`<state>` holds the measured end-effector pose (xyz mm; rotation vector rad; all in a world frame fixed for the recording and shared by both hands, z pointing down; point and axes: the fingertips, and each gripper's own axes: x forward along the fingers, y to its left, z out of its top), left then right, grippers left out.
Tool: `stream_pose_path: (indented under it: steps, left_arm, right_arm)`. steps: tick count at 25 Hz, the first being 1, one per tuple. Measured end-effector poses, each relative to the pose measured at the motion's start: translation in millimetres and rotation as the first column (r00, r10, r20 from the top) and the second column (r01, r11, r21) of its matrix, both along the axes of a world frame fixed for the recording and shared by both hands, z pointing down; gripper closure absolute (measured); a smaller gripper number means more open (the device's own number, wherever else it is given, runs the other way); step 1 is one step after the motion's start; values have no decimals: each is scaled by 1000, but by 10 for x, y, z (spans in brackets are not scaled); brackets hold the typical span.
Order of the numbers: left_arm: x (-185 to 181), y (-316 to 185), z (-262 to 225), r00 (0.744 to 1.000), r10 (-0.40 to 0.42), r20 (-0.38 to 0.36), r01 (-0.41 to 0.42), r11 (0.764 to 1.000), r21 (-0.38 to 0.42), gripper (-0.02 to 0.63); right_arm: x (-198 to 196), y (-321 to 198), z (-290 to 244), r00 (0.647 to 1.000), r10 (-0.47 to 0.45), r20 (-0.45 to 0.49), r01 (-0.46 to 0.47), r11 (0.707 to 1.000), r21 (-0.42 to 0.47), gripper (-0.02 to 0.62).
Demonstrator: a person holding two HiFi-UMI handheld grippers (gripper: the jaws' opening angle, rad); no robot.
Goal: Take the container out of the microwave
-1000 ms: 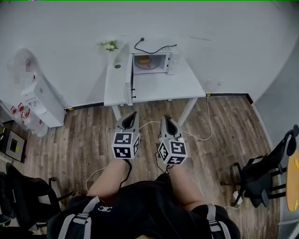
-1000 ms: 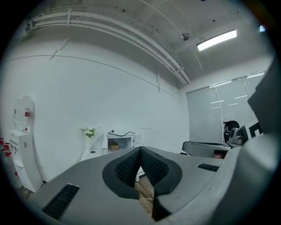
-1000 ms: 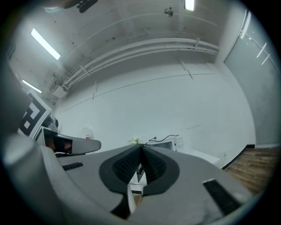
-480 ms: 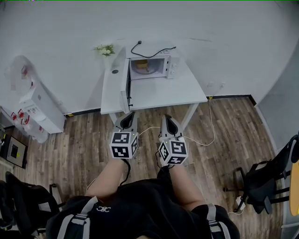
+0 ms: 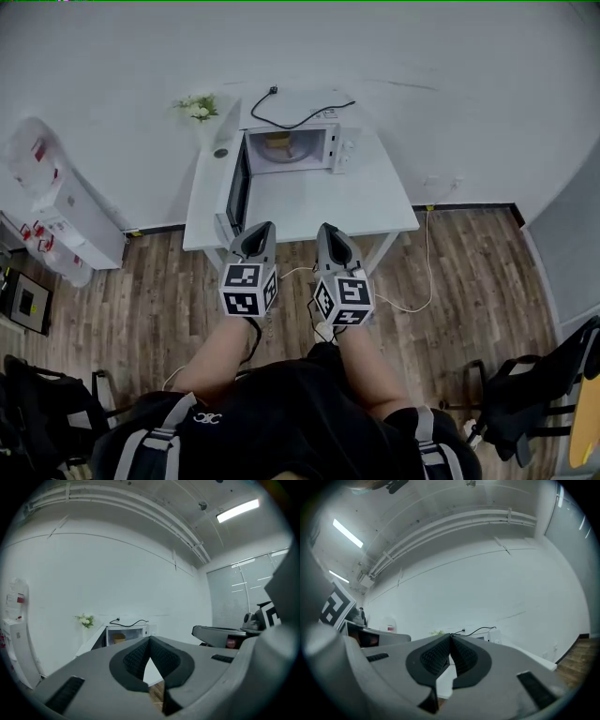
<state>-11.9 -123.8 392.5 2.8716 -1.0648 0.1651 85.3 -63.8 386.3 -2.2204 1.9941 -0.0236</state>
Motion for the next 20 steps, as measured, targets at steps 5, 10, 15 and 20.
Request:
stream_pose_path:
  steps: [5,10,15,20]
  left_arm:
    - [504,-456,35,999,-53,3,53,998,-17,592]
    - [923,-874,-21,993,-114,6,114,993,-19,592]
    - [1276,-1239,-8,986,-168,18,169,985,-22,592]
    - [1520,-1582,34,977,-213,29,213,977,-16,592]
  right_arm:
    - [520,-506,47,998,-58,8,58,998,-24,589]
    - [982,-979,-6,993,-118,8,118,992,-35,589]
    - [1383,-1436,-20,985,-172,21,173,984,-33,589]
    - [1600,-1894,64,970,-242,20,243,969,-52,589]
